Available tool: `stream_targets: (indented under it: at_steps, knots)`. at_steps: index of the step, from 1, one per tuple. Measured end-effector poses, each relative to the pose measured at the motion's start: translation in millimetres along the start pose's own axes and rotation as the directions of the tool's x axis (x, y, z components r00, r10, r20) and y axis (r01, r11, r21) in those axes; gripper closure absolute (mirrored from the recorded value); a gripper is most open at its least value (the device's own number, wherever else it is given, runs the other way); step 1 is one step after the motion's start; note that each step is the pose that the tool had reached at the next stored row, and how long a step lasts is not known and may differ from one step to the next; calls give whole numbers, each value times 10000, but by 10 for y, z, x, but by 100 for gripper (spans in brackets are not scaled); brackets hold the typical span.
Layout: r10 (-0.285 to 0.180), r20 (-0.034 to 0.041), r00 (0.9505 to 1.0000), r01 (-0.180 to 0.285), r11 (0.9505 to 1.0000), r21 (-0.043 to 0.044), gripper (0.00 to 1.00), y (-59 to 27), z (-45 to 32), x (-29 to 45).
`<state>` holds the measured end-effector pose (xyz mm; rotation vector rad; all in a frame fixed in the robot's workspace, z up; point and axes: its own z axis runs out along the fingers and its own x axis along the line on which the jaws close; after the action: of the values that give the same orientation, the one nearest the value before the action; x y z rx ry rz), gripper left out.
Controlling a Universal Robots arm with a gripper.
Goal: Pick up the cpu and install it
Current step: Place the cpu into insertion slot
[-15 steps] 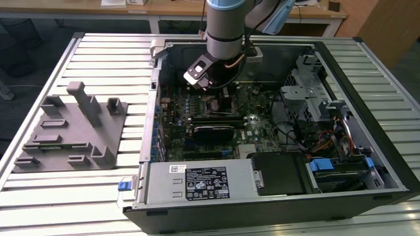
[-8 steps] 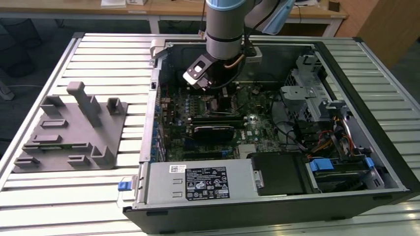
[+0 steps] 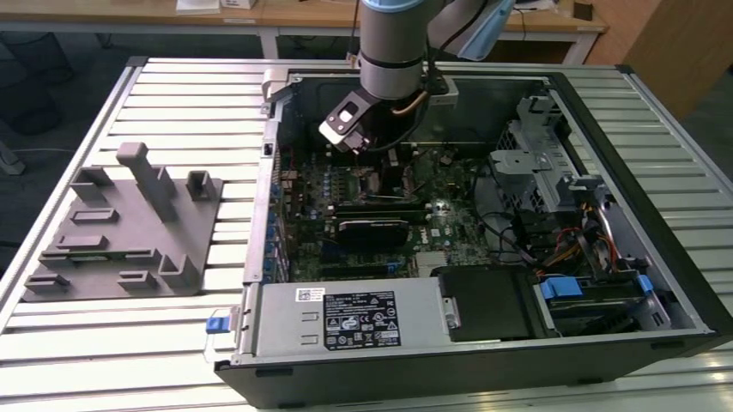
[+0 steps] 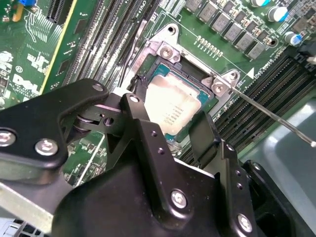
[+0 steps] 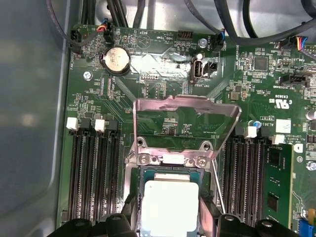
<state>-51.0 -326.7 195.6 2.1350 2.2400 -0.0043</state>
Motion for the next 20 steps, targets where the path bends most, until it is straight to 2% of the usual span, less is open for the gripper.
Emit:
stream_targets:
  at_steps: [11,14,20]
  knots:
    - [0,-4,10000,0,10000,1,39,0,-7,0]
    - [0,-5,10000,0,10000,0,39,1,-48,-2]
    - [0,-7,10000,0,10000,-1,39,2,-50,-2]
